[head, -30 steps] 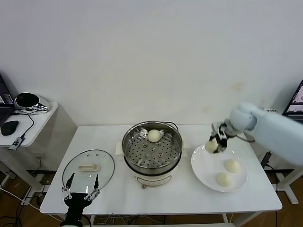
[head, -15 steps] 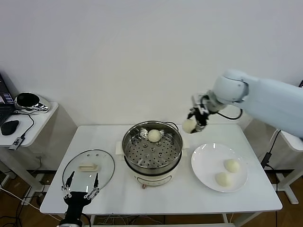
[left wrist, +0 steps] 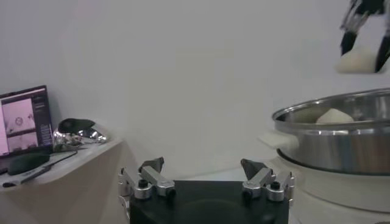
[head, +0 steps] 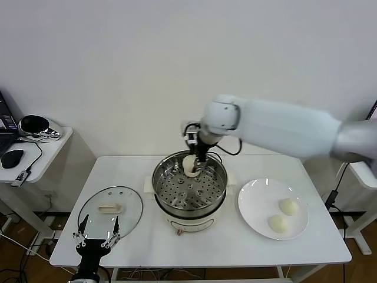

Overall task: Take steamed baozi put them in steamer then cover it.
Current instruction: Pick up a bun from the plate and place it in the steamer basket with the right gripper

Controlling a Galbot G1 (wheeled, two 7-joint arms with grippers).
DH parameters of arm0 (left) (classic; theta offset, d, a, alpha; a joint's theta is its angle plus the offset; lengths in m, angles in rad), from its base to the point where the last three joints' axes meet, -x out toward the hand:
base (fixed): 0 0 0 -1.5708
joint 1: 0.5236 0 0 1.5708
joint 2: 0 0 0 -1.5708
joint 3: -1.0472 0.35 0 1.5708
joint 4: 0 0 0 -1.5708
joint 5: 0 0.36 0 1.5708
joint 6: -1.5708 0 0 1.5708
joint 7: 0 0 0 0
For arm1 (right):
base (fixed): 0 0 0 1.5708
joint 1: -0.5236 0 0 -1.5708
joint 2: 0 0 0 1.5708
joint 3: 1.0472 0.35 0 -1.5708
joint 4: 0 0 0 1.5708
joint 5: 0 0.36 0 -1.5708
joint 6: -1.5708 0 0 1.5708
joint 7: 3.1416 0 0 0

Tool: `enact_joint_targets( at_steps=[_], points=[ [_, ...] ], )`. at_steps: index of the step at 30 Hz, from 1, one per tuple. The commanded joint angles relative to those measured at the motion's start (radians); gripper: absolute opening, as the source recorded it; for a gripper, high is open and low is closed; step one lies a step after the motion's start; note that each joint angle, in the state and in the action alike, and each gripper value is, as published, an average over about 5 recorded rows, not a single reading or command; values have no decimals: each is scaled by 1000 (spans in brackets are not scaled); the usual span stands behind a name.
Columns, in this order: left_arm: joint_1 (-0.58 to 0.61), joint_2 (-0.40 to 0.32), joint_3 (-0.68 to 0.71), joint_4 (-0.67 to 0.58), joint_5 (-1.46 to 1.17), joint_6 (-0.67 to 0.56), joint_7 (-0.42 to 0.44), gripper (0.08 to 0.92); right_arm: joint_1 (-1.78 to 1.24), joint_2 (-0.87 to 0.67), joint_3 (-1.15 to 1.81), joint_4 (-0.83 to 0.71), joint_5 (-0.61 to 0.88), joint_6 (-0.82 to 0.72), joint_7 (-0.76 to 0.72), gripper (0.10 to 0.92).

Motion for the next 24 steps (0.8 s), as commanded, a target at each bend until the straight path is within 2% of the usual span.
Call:
enact_joint_targets(
  at_steps=[1, 17, 20, 24],
  points=[
    [-1, -1, -2, 3, -1, 0, 0, 823, -79, 137, -7, -98, 47, -62, 49, 622],
    [3, 4, -10, 6, -7, -10, 0, 823, -152, 207, -1, -191, 11, -63, 79, 628],
    [3, 5, -10, 7, -8, -11, 0, 823, -157, 212, 0, -203, 3, -63, 81, 656],
    [3, 5, -9, 7, -8, -12, 0, 823, -151, 205, 13, -215, -11, -62, 70, 758]
  ],
)
